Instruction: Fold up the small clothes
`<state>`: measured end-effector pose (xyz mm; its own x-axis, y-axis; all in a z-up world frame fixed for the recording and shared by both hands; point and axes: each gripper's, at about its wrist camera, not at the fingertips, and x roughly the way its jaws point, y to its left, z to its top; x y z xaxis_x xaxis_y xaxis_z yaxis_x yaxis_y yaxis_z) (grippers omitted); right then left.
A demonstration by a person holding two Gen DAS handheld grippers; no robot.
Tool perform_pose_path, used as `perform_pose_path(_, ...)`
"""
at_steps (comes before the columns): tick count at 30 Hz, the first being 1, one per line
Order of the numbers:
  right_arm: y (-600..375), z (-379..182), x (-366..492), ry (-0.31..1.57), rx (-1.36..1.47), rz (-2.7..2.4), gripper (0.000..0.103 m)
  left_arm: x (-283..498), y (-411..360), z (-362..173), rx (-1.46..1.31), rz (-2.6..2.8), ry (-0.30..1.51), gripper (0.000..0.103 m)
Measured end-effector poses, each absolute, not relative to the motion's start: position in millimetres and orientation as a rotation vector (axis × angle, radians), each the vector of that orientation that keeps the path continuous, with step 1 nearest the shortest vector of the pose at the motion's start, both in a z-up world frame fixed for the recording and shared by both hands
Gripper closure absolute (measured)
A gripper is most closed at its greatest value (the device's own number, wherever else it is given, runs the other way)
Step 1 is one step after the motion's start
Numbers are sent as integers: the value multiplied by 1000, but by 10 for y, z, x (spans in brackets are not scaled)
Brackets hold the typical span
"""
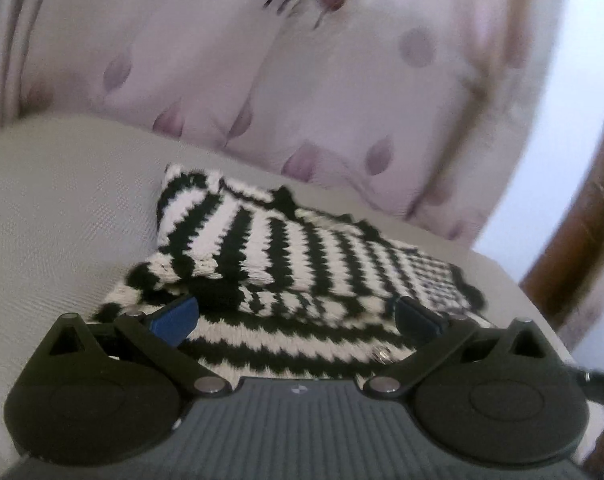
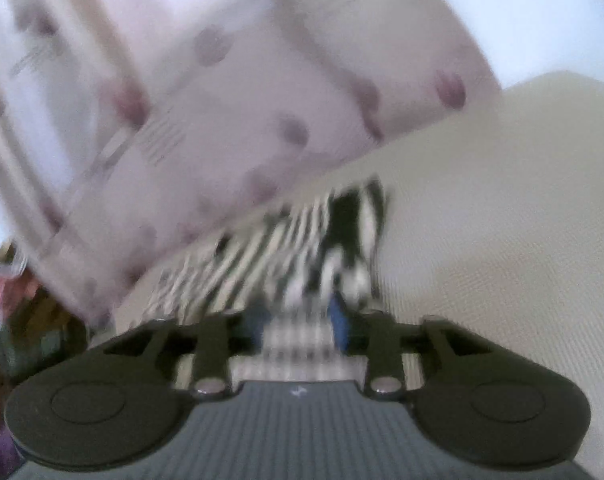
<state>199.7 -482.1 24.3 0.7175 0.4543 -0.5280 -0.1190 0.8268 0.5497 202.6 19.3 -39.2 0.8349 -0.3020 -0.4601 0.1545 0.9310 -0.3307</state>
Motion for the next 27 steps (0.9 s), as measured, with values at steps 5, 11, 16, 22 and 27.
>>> perform_pose_path(5,-4830,270,1170,760,471,306,30,1519,417,-305,-291,-280,582,0)
perform_pose_path(11,-4607,121,856,759,427,294,31,1108,659,-488,-223,-198,622,3)
perform_pose_path(16,-4480,115,869,756,426,333,31,1005,814,-632,-261,-218,670,3)
perform_pose_path(22,-4527,67,908,763,503,359,31,1039,914,-713,-314,-212,709,18)
perform_pose_path(27,-4558,49,927,767,518,387,32,1068,903,-704,-318,-242,742,25)
